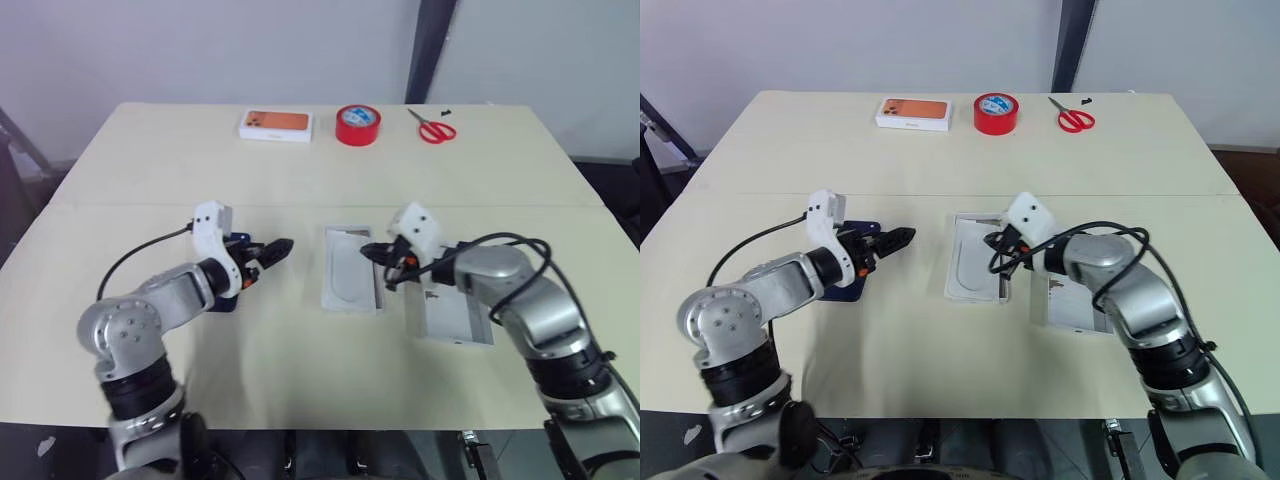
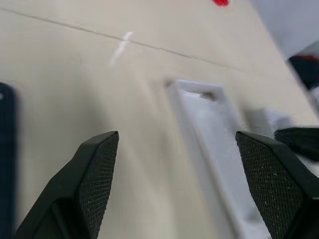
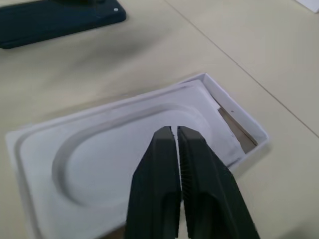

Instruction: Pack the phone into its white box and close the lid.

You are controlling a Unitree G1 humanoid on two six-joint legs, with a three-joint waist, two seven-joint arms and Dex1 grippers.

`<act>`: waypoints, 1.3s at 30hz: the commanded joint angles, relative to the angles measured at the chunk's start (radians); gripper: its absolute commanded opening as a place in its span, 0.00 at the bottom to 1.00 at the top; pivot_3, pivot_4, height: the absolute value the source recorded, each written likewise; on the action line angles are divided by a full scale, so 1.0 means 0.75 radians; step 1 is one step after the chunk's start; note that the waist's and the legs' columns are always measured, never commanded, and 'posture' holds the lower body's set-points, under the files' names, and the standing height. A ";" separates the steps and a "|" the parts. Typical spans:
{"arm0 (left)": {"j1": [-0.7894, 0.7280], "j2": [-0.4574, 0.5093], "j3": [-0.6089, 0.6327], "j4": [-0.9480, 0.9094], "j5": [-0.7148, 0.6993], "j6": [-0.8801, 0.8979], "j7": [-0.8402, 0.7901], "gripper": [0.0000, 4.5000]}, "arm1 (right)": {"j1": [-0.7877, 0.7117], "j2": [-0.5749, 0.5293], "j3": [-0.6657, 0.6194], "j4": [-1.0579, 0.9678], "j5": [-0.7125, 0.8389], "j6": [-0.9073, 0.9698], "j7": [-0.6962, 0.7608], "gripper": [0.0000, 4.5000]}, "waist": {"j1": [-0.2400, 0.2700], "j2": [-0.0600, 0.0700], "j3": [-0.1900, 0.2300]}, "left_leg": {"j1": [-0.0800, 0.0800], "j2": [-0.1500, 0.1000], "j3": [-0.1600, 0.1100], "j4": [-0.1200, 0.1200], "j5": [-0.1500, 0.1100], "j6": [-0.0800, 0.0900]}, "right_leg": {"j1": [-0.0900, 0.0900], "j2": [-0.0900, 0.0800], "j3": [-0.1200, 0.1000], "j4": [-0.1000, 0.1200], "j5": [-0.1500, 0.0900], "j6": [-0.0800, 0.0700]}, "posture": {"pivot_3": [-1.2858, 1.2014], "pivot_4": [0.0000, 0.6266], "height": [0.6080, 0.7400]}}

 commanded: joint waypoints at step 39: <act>0.442 0.440 -0.259 -0.142 0.140 -0.651 -0.575 0.88 | -0.151 0.169 0.139 0.294 -0.385 -0.112 -0.069 0.01 | -0.007 0.002 0.000 | -0.001 -0.004 0.001 -0.005 -0.006 0.010 | -0.003 -0.007 -0.001 -0.001 0.000 -0.001 | 0.52 0.24 0.88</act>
